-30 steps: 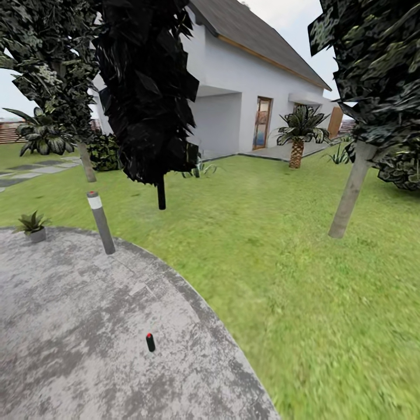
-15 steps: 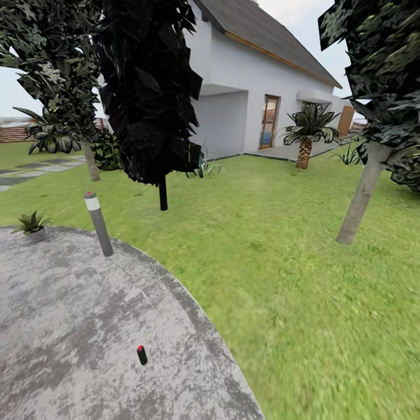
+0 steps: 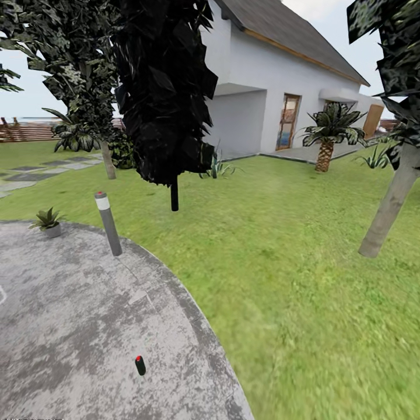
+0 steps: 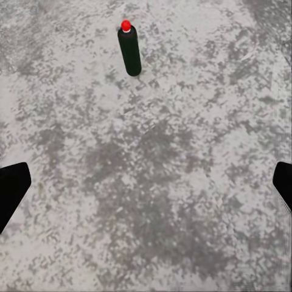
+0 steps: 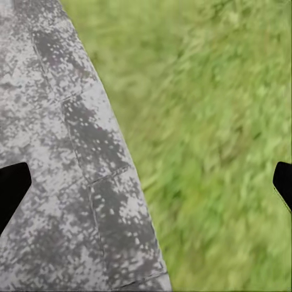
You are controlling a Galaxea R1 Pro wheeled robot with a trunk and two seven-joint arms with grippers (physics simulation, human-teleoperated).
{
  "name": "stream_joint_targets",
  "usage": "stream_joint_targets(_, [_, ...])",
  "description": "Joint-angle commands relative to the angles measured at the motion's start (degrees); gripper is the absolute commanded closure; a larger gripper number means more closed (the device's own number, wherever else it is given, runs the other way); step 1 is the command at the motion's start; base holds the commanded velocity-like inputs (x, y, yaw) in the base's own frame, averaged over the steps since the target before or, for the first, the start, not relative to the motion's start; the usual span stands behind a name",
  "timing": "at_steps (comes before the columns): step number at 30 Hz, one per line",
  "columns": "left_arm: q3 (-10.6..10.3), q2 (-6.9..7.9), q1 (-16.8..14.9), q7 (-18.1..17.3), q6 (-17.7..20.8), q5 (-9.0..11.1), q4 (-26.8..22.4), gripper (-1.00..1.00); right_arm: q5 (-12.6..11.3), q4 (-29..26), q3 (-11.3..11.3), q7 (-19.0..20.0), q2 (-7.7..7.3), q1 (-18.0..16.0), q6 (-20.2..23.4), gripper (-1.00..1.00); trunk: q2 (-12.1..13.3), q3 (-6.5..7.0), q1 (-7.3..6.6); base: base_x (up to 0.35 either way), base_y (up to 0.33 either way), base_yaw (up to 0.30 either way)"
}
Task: Pick up the pesticide atomizer in the garden and spray insectifuge to fully cover both potted plants in the garden.
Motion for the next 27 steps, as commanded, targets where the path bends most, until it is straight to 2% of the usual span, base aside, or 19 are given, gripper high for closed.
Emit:
stream_joint_targets(1, [0.07, 0.00, -0.05, 0.01, -0.20, 0.37, 0.06, -1.00, 0.01, 0.05, -0.03, -0.02, 0.00, -0.02, -0.17, -1.00, -0.02, -0.05, 0.02, 0.236, -0.168, 0.276])
stream_joint_targets(2, [0.07, 0.17, -0.05, 0.01, -0.23, 1.19, 0.06, -1.00, 0.02, 0.08, -0.03, -0.02, 0.00, -0.02, -0.15, -1.00, -0.02, -0.05, 0.02, 0.236, -0.168, 0.278])
stream_joint_targets(7, [0.07, 0.79, -0.05, 0.01, -0.25, 2.77, 0.06, -1.00, 0.05, 0.12, -0.04, -0.03, 0.00, -0.02, -0.16, -1.00, -0.02, -0.05, 0.02, 0.236, -0.169, 0.279])
stream_joint_targets(22, [0.07, 0.91, -0.05, 0.01, -0.25, 2.90, 0.06, -1.00, 0.05, 0.10, 0.00, -0.05, -0.01, -0.02, -0.22, -1.00, -0.02, 0.01, 0.02, 0.234, -0.195, 0.277])
stream_joint_targets(27, [0.07, 0.94, -0.05, 0.01, -0.25, 2.90, 0.06, -1.00, 0.15, 0.17, 0.07, -0.03, -0.10, -0.03, -0.23, -1.00, -0.02, 0.03, 0.02, 0.233, -0.201, 0.070])
